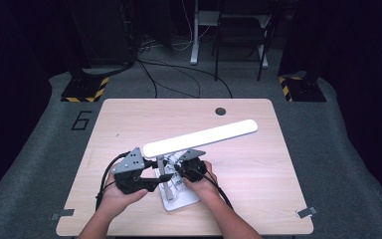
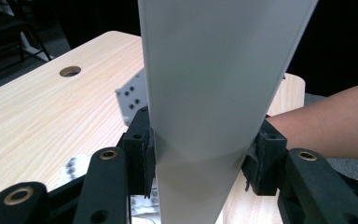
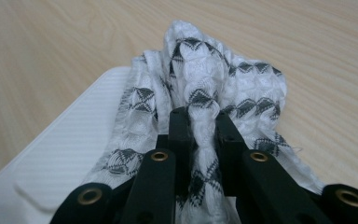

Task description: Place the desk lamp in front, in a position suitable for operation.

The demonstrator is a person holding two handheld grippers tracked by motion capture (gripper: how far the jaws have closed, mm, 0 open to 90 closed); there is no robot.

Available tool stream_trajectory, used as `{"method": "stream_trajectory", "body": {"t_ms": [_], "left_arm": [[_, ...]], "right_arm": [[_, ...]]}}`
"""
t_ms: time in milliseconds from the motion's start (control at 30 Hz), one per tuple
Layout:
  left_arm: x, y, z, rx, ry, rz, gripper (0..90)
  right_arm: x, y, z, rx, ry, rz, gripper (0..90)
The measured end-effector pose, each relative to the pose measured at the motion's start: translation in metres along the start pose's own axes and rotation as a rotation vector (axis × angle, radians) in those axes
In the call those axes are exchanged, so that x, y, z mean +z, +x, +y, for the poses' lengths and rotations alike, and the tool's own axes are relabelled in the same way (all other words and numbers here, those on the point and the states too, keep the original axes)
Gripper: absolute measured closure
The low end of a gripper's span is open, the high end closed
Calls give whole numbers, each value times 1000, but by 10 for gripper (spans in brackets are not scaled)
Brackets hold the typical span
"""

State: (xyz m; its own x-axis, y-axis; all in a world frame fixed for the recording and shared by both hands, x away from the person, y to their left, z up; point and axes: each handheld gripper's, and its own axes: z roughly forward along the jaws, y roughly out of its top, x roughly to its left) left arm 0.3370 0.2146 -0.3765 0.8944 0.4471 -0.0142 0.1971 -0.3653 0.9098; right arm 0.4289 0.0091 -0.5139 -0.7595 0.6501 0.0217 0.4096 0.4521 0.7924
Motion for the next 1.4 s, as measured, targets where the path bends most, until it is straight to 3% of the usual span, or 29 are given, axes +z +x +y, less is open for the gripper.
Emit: {"method": "stream_trajectory", "body": {"t_ms": [167,600,700,800,867,967,1100,1300,1400], "left_arm": [[0,1,0,1,4,-8,526],[0,1,0,2,4,-12,525],[0,1,0,1,1,-16,526],[0,2,0,3,-3,-24,525],[0,2,0,4,-6,-26,525],[0,2,0,6,-7,-28,525],[0,2,0,10,-1,-45,525],[-1,2,0,16,4,-60,525],[-1,2,-1,17,-1,-57,524]], "right_arm": [[-16,13,-14,-59,-4,-2,807],[-54,34,-44,-88,-6,70,808],[-62,37,-46,-103,32,84,808],[-63,36,-44,-126,45,87,808],[-63,35,-41,-117,40,83,807],[-64,33,-33,-88,4,86,807],[-56,30,-22,-40,-46,132,807],[-36,33,-13,-30,-23,193,807],[-25,35,-11,-41,20,219,806]]}}
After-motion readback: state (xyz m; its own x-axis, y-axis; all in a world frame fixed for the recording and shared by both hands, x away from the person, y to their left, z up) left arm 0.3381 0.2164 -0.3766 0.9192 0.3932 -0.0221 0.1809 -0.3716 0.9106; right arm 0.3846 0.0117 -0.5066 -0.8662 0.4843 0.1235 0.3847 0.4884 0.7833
